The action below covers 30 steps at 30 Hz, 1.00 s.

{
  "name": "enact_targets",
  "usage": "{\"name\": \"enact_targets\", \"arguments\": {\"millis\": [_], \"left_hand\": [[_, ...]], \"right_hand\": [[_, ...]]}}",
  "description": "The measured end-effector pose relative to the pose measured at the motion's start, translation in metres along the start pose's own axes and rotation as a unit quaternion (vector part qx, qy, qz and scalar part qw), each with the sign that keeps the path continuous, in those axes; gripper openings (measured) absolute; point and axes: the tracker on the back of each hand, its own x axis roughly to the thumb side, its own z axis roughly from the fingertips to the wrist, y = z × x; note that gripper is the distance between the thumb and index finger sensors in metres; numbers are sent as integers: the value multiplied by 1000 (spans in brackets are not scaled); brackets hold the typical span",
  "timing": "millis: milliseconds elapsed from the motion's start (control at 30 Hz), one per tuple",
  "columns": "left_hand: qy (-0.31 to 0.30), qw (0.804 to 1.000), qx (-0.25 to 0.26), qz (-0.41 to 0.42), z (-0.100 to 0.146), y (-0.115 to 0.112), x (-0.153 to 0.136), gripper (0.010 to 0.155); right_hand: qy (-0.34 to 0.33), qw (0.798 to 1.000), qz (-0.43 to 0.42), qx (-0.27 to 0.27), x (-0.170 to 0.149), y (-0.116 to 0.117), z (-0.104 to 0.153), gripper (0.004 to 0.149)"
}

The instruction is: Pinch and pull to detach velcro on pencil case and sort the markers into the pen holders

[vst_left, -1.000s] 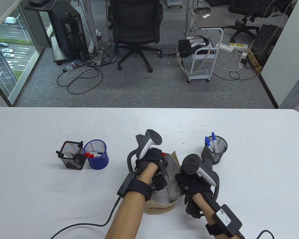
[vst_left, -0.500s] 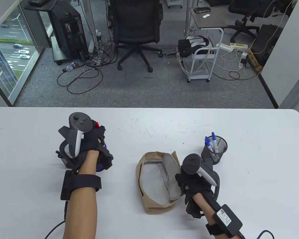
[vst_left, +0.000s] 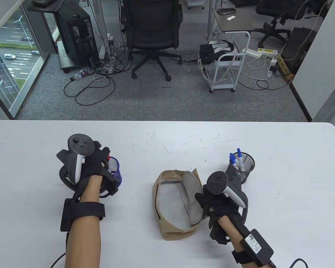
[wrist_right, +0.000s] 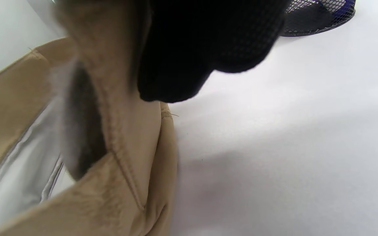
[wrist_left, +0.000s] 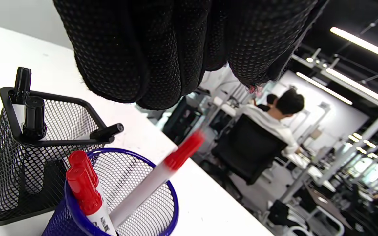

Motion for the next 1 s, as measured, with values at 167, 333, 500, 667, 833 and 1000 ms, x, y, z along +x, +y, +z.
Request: {"name": "enact_targets", "arguments": {"millis": [167,333,500,667,833,1000], "left_hand": [[-72,996,2,-61,30,-5,5,60],[-166,972,19,-165,71,-29,4,64],[-221,945,-1,-239,104,-70,-8,76],[-224,927,-78,-290,117,-115,-28,85],[-202,912,-161,-319,117,-156,-49,85],[-185,911,-180,-320,108,-175,-62,85]], "right_hand": [[-1,1000,-2,-1,-1,-2,1,63],[-2,1000,-1,-1,0,-1,1,63],[-3,1000,2,-3,1,-1,1,63],[-3,1000,3,-4,1,0,2,63],[0,1000,9,-6,3,0,3,64],[-1,1000,15,-12,6,-4,9,66]]}}
